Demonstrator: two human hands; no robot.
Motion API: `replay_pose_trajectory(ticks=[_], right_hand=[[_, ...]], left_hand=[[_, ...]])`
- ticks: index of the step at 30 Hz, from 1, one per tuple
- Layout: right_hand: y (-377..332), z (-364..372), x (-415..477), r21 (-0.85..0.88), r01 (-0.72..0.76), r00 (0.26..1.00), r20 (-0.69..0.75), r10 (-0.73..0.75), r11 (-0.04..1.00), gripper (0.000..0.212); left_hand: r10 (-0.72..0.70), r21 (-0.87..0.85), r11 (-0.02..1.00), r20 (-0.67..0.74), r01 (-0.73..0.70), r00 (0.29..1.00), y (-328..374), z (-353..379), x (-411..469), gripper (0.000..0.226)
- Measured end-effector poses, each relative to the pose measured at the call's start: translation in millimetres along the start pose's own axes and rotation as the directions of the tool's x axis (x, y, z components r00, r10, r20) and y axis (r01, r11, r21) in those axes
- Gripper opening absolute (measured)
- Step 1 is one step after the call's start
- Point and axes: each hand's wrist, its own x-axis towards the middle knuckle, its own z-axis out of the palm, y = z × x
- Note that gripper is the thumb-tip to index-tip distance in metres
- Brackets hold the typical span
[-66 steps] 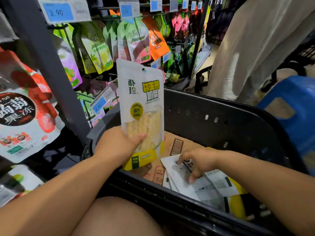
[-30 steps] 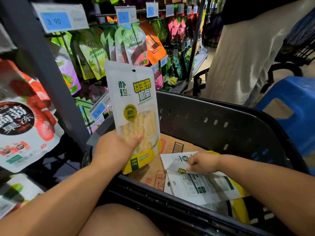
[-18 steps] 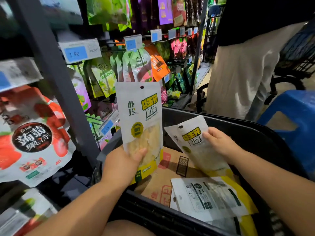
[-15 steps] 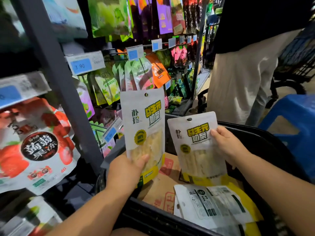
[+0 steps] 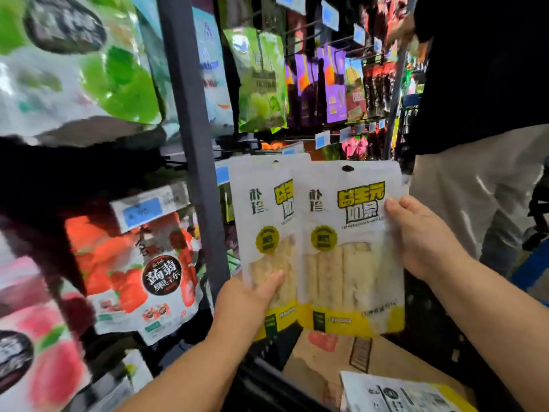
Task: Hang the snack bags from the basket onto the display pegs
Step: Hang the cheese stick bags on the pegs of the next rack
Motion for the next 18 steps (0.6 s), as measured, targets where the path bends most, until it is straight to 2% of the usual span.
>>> replay_pose_trajectory(ticks=[4, 7, 9, 11, 13, 15, 17, 18], right_hand=[[-9.9, 63.2, 4.1, 0.051, -0.04, 0.991, 0.126, 0.034, 0.998, 0.03], [-9.4, 122.2, 1.6, 0.078, -0.027, 0.973, 0.23, 0.008, 0.997, 0.029], [-10.4, 164.1, -6.1, 0.075, -0.002, 0.958, 0.287, -0.02, 0.997, 0.027], [-8.7, 204.2, -14.8, 0.067, 0.014, 0.933, 0.358, -0.037, 0.998, 0.029], [-8.6, 245.1, -30.8, 0.098, 0.006, 0.895, 0.443, -0.049, 0.995, 0.029], [-9.5, 285.8, -53.5, 0.12, 0.011, 0.813, 0.577, -0.078, 0.993, 0.029], [-9.4, 319.1, -79.1, 0.121, 0.015, 0.68, 0.726, -0.098, 0.993, 0.027], [-8.2, 333.2, -91.6, 0.11, 0.0, 0.611, 0.787, -0.087, 0.994, 0.039]], left_hand=[[0.082, 0.042, 0.996, -0.081, -0.079, 0.993, 9.9, -47.8, -17.6, 0.024], [0.082, 0.088, 0.994, -0.142, -0.07, 0.986, 8.7, -93.3, -35.7, 0.012], [0.074, 0.115, 0.992, -0.185, -0.053, 0.98, 7.8, -128.7, -53.2, 0.02], [0.058, 0.112, 0.993, -0.27, -0.028, 0.961, 7.3, -166.0, -73.6, 0.03], [0.04, 0.051, 0.998, -0.383, -0.022, 0.923, 6.6, -203.4, -98.4, 0.019], [0.027, 0.046, 0.999, -0.487, -0.006, 0.873, 2.8, -238.5, -126.3, 0.011], [0.006, 0.03, 0.999, -0.576, 0.014, 0.817, -1.1, -270.5, -158.4, 0.015], [-0.008, 0.006, 1.0, -0.623, 0.015, 0.782, -2.9, -285.5, -174.2, 0.018]])
